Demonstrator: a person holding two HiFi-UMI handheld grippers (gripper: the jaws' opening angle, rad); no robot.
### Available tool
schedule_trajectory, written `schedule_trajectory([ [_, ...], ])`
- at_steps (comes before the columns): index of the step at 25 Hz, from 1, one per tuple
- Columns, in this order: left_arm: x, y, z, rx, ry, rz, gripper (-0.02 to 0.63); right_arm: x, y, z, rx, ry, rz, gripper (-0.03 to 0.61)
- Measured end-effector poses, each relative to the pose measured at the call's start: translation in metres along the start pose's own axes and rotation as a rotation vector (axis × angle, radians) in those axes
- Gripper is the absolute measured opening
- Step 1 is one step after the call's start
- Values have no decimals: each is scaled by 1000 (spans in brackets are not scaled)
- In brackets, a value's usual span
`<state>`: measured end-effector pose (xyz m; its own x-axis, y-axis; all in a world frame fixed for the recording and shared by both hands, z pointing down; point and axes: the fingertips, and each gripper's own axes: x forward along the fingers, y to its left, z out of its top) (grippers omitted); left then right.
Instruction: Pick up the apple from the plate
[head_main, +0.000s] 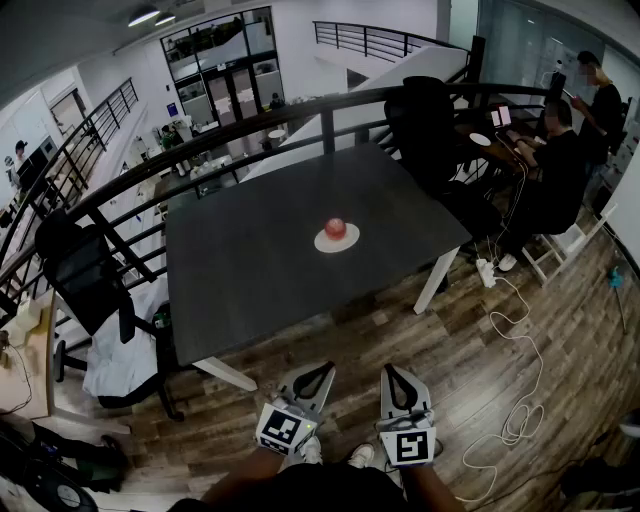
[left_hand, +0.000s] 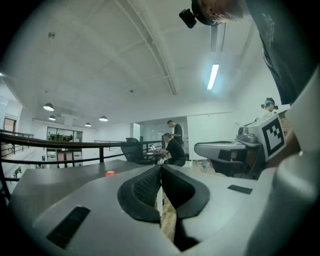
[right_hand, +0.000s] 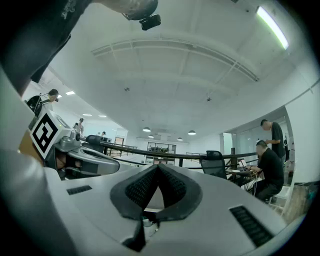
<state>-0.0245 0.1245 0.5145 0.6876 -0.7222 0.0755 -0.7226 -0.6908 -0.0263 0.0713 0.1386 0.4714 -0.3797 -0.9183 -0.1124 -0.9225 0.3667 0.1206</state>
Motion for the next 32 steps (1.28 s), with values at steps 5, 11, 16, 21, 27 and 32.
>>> schedule_trajectory([
  [5,-13,19,-2,1,-2,-16,23,15,20,1,-20,-5,3,23],
  [11,-27,49,-3,0,-9,-28,22,27,42,2,22,-23,-17,23],
  [16,-40,74,-15,-9,-4,-44,21,35,57,-8,14,-5,-48,24],
  [21,-37,88,-22,-24,4,-48,23,45,52,-23,8,53,-64,23],
  [27,-3,104,-19,-41,2,-27,23,73,33,-35,19,71,-28,23],
  [32,37,106,-7,-30,0,-27,23,101,0,-37,42,66,0,23],
])
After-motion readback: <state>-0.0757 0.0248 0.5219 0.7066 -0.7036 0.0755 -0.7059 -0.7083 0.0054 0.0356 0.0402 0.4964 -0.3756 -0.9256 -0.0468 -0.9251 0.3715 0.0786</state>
